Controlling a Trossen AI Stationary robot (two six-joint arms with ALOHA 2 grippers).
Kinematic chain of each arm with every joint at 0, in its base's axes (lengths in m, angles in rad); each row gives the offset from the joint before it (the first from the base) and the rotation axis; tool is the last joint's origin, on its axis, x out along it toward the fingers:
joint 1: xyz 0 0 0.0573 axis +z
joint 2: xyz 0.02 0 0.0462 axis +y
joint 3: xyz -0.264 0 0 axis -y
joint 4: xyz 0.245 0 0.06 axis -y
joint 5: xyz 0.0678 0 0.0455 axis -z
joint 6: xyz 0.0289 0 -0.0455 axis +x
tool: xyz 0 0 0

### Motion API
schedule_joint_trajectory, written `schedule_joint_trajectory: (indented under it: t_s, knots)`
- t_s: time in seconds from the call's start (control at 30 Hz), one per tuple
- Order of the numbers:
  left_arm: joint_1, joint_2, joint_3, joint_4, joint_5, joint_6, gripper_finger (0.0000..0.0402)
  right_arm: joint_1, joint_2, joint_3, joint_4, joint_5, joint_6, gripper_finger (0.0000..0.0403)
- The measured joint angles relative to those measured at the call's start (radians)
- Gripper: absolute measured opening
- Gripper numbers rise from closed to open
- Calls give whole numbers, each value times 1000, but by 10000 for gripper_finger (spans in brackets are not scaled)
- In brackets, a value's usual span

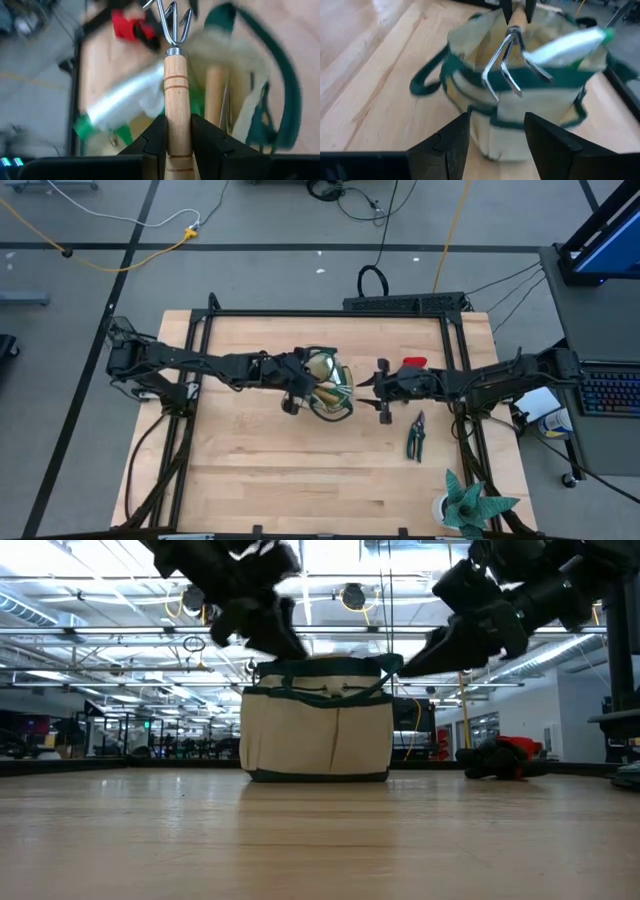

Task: Pick & Place Garden tools in Gardening bag
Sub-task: Put the brown hand rake into the brown gardening bag

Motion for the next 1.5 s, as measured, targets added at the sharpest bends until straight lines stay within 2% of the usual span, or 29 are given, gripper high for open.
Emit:
schedule_joint_trajectory:
  t_s: [0.1, 0.2, 0.3, 0.43, 0.9, 1.1, 1.37, 1.5]
  knots:
    - [9, 18, -1, -35, 0, -51, 72, 0, 0, -41, 56, 0, 9, 183]
    - [1, 20, -3, -45, -19, -102, 72, 0, 0, -83, 216, 0, -7, 183]
    - [-14, 14, 1, 31, -36, -123, 72, 0, 0, -119, 378, 0, -34, 183]
    - [-26, -4, -1, 39, -39, -180, 72, 0, -1, -136, 467, -3, -17, 183]
    - [-30, -2, -1, -127, -55, -423, 72, 36, 0, -137, 436, 9, -35, 183]
    - [-60, -2, -1, -40, -73, -357, 72, 40, 0, -137, 450, 11, -33, 183]
    - [-103, -2, -1, -112, -127, -391, 72, 40, 0, -136, 362, 4, -32, 183]
    - [-135, -30, -2, -112, -201, -387, 72, 50, 0, -136, 362, -21, 111, 183]
